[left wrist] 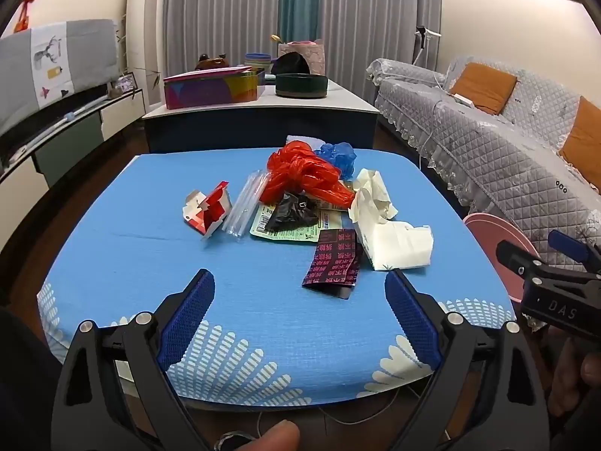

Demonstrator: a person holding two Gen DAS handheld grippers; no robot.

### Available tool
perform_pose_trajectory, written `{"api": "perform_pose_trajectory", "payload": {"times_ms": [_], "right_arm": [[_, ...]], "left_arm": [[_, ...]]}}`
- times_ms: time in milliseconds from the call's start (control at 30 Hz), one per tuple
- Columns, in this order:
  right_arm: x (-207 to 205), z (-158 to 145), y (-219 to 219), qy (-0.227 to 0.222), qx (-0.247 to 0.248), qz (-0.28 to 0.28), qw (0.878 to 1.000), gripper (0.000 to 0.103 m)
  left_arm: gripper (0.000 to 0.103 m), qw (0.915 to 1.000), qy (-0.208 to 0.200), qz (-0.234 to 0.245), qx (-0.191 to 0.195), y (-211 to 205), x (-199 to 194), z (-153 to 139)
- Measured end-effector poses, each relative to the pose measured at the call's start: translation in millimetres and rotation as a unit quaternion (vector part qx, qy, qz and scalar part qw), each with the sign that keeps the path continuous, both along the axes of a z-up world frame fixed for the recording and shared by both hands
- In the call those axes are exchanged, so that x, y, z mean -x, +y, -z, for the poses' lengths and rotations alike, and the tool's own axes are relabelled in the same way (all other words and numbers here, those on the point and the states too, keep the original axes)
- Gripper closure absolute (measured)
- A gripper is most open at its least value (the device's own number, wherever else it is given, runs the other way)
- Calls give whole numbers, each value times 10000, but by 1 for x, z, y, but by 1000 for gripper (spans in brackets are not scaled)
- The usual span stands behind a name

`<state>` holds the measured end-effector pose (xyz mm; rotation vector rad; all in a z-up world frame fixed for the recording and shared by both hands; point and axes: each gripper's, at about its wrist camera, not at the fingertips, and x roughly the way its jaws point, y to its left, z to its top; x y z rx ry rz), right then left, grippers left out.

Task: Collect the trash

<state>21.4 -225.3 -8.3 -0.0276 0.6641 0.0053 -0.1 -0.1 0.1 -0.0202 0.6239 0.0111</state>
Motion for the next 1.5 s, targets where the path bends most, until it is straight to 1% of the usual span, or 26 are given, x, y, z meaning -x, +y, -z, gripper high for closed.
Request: {"api": "perform_pose_trajectory", "payload": {"times_ms": [100, 233, 300, 367, 400, 567, 800, 1500], "right_arm": [[0, -2, 2, -28, 22, 72, 10000, 5], [2, -2, 0, -112, 39, 72, 9999, 6], [4, -1, 0, -160, 76, 93, 9998, 9], [4, 0, 2, -183, 104, 130, 9997, 9], [4, 1, 0, -176, 101, 157, 9997, 9], [1, -1, -1, -83, -33, 149, 9998, 9], [3, -2, 4, -113, 85, 112, 9998, 9], [5, 0, 4, -111, 138, 65, 9998, 9]], "left_arm": [[14, 9999, 96, -41, 100, 0, -1, 1], [14, 9996, 243, -44, 113, -8, 0, 4], [14, 9991, 293, -37, 311, 2, -4, 2], [14, 9991, 275, -44, 315, 0, -1, 0], [14, 9989, 303, -25, 348, 6, -3, 4], [14, 9990, 295, -5, 325, 5, 1, 1], [14, 9989, 321, -34, 355, 7, -6, 4], [14, 9989, 303, -28, 355, 6, -6, 5]]}}
